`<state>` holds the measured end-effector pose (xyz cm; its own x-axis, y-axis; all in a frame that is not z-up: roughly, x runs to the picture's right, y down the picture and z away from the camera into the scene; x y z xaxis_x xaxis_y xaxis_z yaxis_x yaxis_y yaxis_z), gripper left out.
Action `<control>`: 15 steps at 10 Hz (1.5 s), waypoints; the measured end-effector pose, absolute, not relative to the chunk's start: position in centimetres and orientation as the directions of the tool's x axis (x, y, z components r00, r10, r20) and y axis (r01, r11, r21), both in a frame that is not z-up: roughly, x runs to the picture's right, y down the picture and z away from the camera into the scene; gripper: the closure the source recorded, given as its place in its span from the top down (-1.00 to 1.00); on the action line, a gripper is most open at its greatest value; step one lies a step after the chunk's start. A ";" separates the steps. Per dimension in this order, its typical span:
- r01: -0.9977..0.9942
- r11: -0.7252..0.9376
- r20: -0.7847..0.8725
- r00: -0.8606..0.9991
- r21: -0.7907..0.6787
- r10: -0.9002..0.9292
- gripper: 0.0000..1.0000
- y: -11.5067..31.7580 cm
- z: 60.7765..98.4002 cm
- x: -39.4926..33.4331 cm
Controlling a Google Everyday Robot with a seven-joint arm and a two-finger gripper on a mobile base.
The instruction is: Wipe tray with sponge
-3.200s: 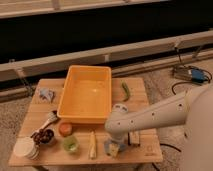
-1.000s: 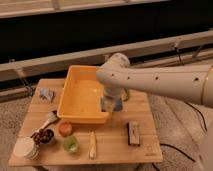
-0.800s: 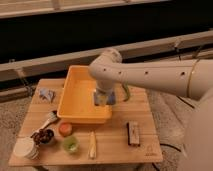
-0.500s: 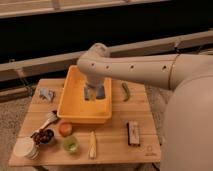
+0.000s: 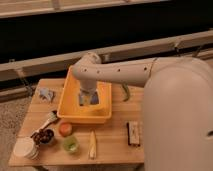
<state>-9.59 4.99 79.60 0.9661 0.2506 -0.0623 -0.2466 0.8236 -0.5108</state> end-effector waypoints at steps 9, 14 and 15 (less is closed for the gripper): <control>-0.233 0.775 -0.084 0.970 -0.587 0.228 -1.00 9.4 82.9 -11.5; -0.234 0.775 -0.084 0.970 -0.587 0.229 -1.00 9.3 82.9 -11.5; -0.233 0.776 -0.083 0.970 -0.586 0.228 -1.00 9.3 82.9 -11.6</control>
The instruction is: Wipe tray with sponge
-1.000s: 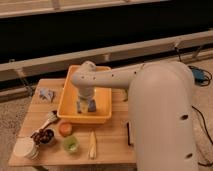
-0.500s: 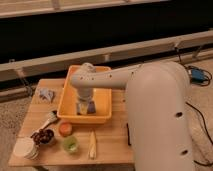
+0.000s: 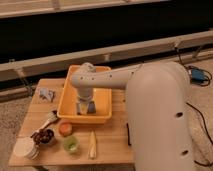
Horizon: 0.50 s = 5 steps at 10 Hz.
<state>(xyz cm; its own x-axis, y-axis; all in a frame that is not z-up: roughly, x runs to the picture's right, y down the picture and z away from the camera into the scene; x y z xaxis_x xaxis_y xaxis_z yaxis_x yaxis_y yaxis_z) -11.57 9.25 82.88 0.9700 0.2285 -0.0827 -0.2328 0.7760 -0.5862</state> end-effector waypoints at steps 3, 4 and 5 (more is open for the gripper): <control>-0.220 0.780 -0.068 0.972 -0.586 0.223 -1.00 7.9 84.3 -12.0; -0.216 0.776 -0.063 0.973 -0.592 0.223 -1.00 7.6 85.3 -12.3; -0.215 0.771 -0.064 0.973 -0.600 0.222 -1.00 7.6 86.6 -12.5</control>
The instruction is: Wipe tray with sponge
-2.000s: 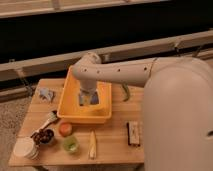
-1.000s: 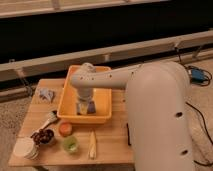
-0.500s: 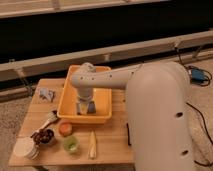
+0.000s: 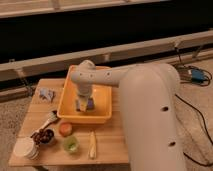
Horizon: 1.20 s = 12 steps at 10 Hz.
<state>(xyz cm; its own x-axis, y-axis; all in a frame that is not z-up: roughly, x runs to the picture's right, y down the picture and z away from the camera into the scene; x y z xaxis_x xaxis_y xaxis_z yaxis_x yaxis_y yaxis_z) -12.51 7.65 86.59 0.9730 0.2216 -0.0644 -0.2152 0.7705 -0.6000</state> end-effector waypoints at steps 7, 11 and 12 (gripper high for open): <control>-0.239 0.739 -0.128 0.970 -0.630 0.205 -1.00 8.6 91.0 -11.9; -0.290 0.741 -0.157 0.956 -0.605 0.246 -1.00 6.1 92.0 -10.1; -0.297 0.743 -0.163 0.955 -0.599 0.250 -1.00 5.6 92.2 -9.8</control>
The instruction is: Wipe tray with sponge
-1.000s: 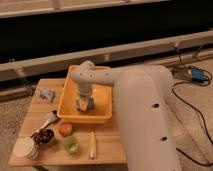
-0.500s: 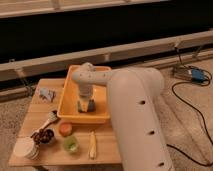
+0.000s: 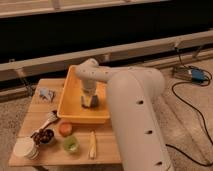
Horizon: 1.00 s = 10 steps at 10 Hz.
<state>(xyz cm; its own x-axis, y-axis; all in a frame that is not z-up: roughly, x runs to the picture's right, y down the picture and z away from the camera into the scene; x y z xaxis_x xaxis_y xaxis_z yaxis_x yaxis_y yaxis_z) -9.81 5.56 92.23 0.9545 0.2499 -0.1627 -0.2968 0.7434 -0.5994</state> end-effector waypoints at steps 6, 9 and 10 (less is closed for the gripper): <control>-0.308 0.753 -0.196 0.951 -0.581 0.237 -1.00 3.3 95.3 -9.7; -0.295 0.767 -0.190 0.955 -0.570 0.226 -1.00 2.0 95.7 -10.5; -0.277 0.775 -0.179 0.961 -0.568 0.213 -1.00 1.6 95.8 -11.4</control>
